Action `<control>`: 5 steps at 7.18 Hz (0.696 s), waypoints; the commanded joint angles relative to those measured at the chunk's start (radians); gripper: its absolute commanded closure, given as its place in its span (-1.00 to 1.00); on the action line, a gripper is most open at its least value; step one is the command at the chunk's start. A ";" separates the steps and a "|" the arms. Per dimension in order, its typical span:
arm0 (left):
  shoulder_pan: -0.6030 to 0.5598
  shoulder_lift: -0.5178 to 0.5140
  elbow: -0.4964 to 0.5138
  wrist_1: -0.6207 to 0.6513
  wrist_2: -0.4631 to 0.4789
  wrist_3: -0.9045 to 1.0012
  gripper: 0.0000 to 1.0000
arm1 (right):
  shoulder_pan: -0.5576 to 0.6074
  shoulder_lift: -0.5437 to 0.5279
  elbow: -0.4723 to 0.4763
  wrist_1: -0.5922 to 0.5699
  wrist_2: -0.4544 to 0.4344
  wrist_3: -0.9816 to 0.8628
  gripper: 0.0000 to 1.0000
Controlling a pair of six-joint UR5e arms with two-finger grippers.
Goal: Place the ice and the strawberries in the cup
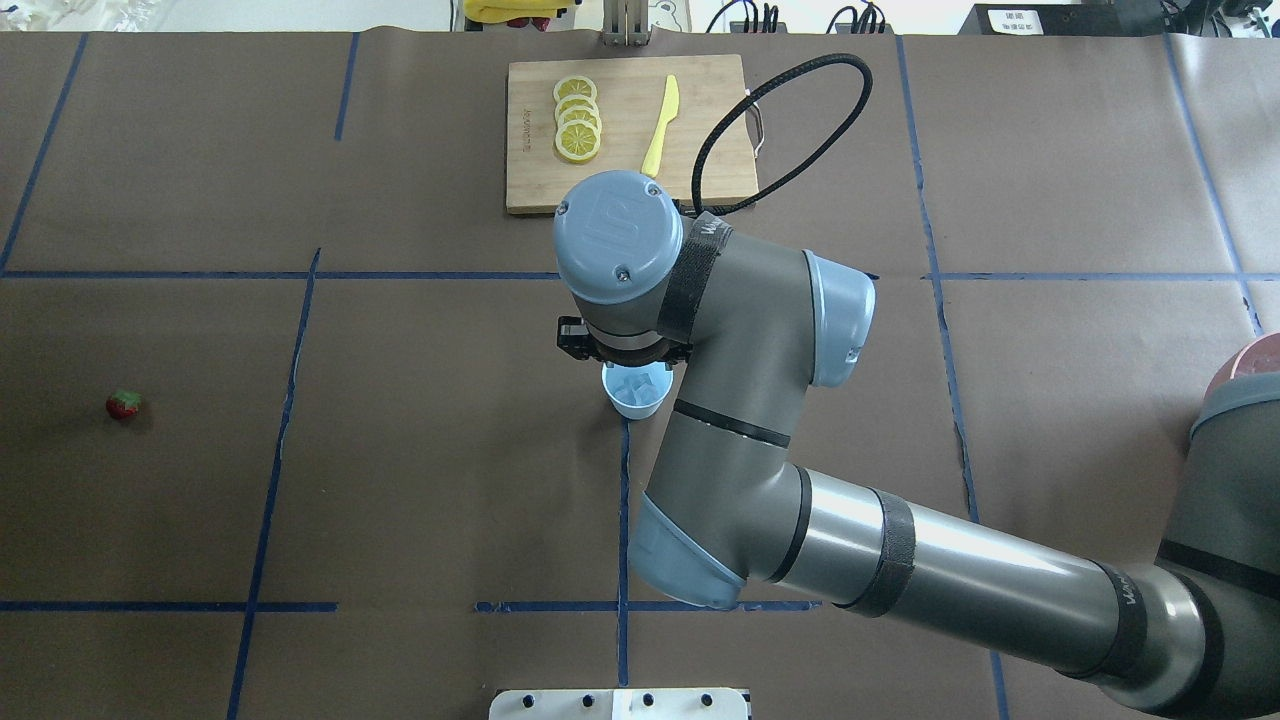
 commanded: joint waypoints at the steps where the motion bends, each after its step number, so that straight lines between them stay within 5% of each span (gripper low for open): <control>1: 0.001 -0.001 0.000 -0.002 0.001 0.000 -1.00 | 0.023 0.001 0.005 -0.001 0.002 -0.023 -0.98; 5: 0.001 -0.003 -0.012 -0.084 0.004 -0.003 -1.00 | 0.326 -0.117 0.027 -0.001 0.265 -0.410 -0.99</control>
